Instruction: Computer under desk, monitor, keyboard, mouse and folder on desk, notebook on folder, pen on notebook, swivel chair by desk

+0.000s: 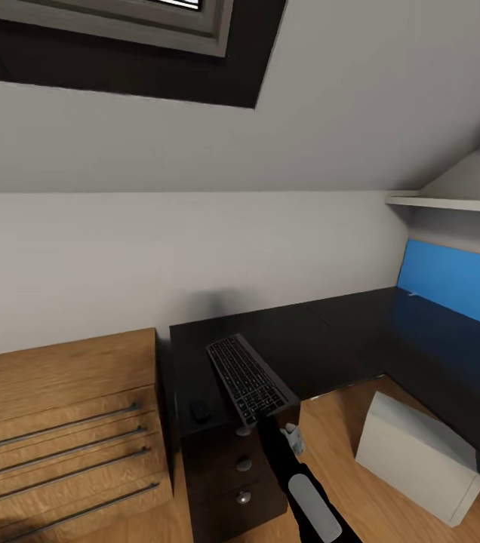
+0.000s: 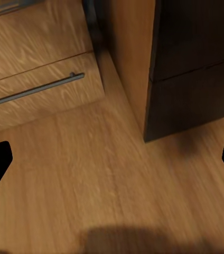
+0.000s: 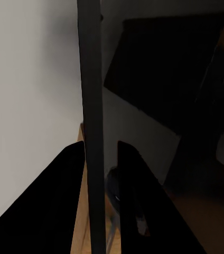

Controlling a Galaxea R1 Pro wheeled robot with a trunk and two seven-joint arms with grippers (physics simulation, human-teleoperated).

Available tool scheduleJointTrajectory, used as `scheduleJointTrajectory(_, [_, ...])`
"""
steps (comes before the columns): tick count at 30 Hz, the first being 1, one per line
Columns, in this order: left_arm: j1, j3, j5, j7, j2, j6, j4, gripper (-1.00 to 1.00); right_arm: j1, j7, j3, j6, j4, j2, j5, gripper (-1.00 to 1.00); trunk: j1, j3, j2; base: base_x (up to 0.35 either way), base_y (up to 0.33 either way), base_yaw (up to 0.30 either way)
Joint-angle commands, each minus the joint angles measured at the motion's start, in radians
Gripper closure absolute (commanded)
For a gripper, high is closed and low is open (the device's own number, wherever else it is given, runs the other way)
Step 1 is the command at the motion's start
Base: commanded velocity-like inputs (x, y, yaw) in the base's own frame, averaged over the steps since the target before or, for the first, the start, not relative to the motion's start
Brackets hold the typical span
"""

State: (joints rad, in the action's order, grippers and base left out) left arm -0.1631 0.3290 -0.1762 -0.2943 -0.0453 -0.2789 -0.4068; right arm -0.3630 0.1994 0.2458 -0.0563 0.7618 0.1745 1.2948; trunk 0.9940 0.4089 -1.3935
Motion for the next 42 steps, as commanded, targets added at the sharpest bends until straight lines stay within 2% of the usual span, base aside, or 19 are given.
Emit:
scheduleJointTrajectory(1, [-0.001,0.008,-0.009,-0.006,0.001,-0.004,0.001,-1.00,-0.001,-0.011,0.003,-0.004,-0.004,0.000,0.015,1.00,0.000,0.001,0.000,0.181,0.083,0.000])
scheduleJointTrajectory(14, [-0.001,0.008,-0.009,-0.006,0.001,-0.004,0.002,-1.00,-0.001,-0.015,0.001,-0.002,-0.007,0.000,0.015,1.00,0.000,0.001,0.000,0.044,0.015,0.000])
scheduleJointTrajectory(15, [-0.001,0.008,-0.009,-0.006,0.001,-0.004,0.002,-1.00,-0.001,-0.016,0.001,-0.002,-0.007,0.000,0.015,-1.00,0.000,0.001,0.000,0.001,0.000,0.000])
scheduleJointTrajectory(28, [-0.001,0.008,-0.010,-0.006,0.002,-0.004,0.002,-1.00,-0.001,-0.015,0.000,-0.004,-0.007,0.000,0.015,-1.00,0.000,0.001,0.000,-0.003,0.000,0.000])
scheduleJointTrajectory(35, [-0.001,0.002,-0.011,-0.007,0.003,-0.001,0.002,-1.00,-0.001,-0.016,-0.003,-0.005,-0.009,0.000,0.014,-1.00,0.000,0.001,0.000,-0.269,-0.015,0.000])
scheduleJointTrajectory(42, [-0.001,0.000,-0.013,-0.010,0.004,-0.003,0.002,-1.00,-0.001,-0.018,-0.010,-0.007,-0.012,0.000,0.012,-1.00,0.000,0.001,0.000,-0.269,-0.185,0.000])
